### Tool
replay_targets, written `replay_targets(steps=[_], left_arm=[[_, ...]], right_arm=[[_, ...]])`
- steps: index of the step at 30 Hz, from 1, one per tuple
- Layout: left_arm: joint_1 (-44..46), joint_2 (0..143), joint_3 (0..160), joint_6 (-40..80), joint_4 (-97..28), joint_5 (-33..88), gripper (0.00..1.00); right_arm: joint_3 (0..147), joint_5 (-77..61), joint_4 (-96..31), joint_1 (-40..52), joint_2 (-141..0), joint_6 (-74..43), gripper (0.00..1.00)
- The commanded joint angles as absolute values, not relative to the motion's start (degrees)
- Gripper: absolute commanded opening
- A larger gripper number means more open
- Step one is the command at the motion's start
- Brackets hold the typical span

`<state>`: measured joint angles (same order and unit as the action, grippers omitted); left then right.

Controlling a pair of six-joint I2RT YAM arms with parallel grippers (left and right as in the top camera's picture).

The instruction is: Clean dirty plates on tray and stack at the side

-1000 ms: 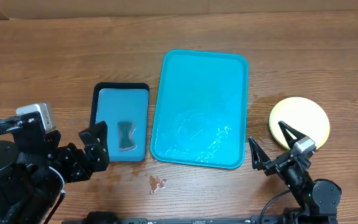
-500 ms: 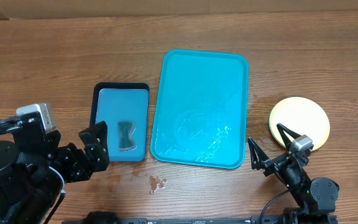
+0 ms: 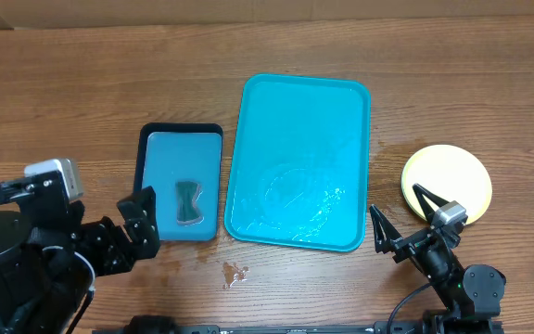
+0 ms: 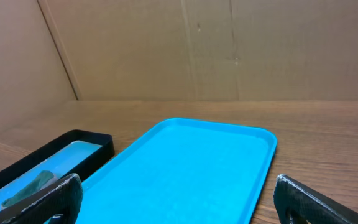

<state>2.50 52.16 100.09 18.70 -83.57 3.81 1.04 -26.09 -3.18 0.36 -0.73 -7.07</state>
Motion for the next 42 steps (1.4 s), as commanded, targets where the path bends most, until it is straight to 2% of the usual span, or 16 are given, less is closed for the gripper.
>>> replay_targets(steps=[1, 6, 12, 16, 25, 34, 42], left_arm=[[2.28, 50.24, 96.16, 15.38, -77.06, 1.52, 1.0], [2.28, 42.68, 77.3, 5.8, -53.74, 9.13, 1.0], [3.07, 28.23, 49.89, 5.52, -27.64, 9.28, 1.0], [3.01, 17.37, 34.83, 4.58, -16.45, 8.86, 1.0], [3.03, -0.1, 14.37, 3.62, -6.96, 8.86, 1.0], [3.03, 0.14, 0.03, 4.78, 10.81, 9.08, 1.0], [3.01, 0.16, 0.25, 4.91, 6.85, 9.02, 1.0]], right_arm=[[0.47, -25.52, -3.01, 0.1, -0.3, -7.31, 1.0], [0.47, -25.52, -3.01, 0.1, -0.3, -7.31, 1.0], [0.49, -25.52, -3.01, 0.1, -0.3, -7.31, 1.0], [0.47, -25.52, -3.01, 0.1, -0.3, -7.31, 1.0], [0.47, -25.52, -3.01, 0.1, -0.3, -7.31, 1.0], [0.47, -25.52, -3.01, 0.1, -0.3, -7.31, 1.0], [0.47, -25.52, -3.01, 0.1, -0.3, -7.31, 1.0]])
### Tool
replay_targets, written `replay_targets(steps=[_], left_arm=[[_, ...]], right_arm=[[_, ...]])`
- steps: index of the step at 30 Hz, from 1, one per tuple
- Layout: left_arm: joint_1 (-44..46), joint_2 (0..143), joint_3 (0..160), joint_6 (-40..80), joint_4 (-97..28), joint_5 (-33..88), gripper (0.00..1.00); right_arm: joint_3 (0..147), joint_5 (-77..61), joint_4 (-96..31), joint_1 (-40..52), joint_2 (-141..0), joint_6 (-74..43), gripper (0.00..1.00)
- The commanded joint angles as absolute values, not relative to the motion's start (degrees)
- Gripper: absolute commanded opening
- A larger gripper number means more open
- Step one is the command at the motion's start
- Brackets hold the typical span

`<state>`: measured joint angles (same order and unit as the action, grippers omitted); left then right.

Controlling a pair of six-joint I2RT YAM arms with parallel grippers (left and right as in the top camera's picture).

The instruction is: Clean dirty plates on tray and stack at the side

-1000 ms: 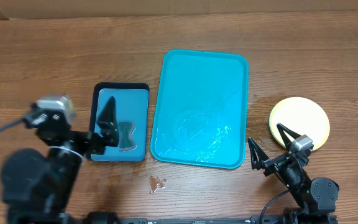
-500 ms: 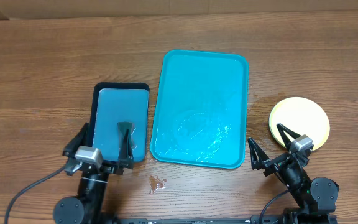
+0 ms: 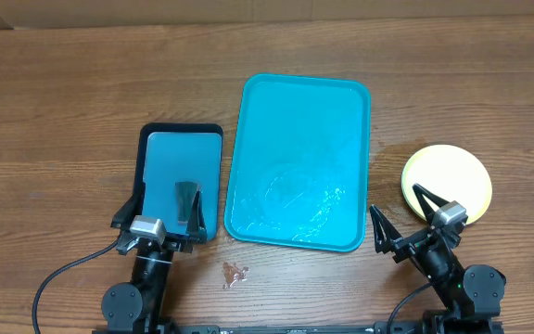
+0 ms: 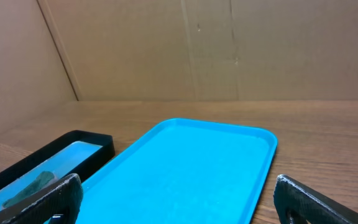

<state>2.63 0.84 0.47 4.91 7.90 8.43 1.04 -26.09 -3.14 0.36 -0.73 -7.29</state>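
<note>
The blue tray [image 3: 304,102] lies in the middle of the table with only a film of water at its near end; it also fills the right wrist view as the tray [image 4: 185,168]. A yellow plate [image 3: 452,172] rests on the table to the tray's right. My right gripper [image 3: 397,206] stands open at the front between tray and plate, its fingertips [image 4: 64,190] wide apart with nothing between them. My left gripper [image 3: 160,213] is open at the near end of the black basin [image 3: 182,130].
The black basin holds blue water and a dark sponge [image 3: 186,197]; the basin [image 4: 73,146] shows left of the tray in the right wrist view. A small puddle [image 3: 235,272] lies on the wood in front of the tray. Cardboard walls stand behind the table.
The left arm was at the table's front left corner, angled toward the basin; now it sits folded at the basin's near end, gripper open. The right arm, tray and plate have not moved.
</note>
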Motion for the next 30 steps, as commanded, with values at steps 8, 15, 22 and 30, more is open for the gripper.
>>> replay_targets(steps=[8, 15, 22, 30], left_arm=[[3.01, 0.69, 0.27, 4.86, -3.77, 8.36, 1.0], [3.01, 0.73, 0.27, 4.89, -3.66, 8.43, 1.0], [3.01, 0.73, 0.27, 4.89, -3.66, 8.43, 1.0], [3.01, 0.73, 0.27, 4.89, -3.66, 8.4, 1.0]], right_arm=[[0.47, -25.52, -3.01, 0.1, -0.3, -7.31, 1.0], [0.47, -25.52, -3.01, 0.1, -0.3, -7.31, 1.0], [0.47, -25.52, -3.01, 0.1, -0.3, -7.31, 1.0], [0.47, -25.52, -3.01, 0.1, -0.3, -7.31, 1.0]])
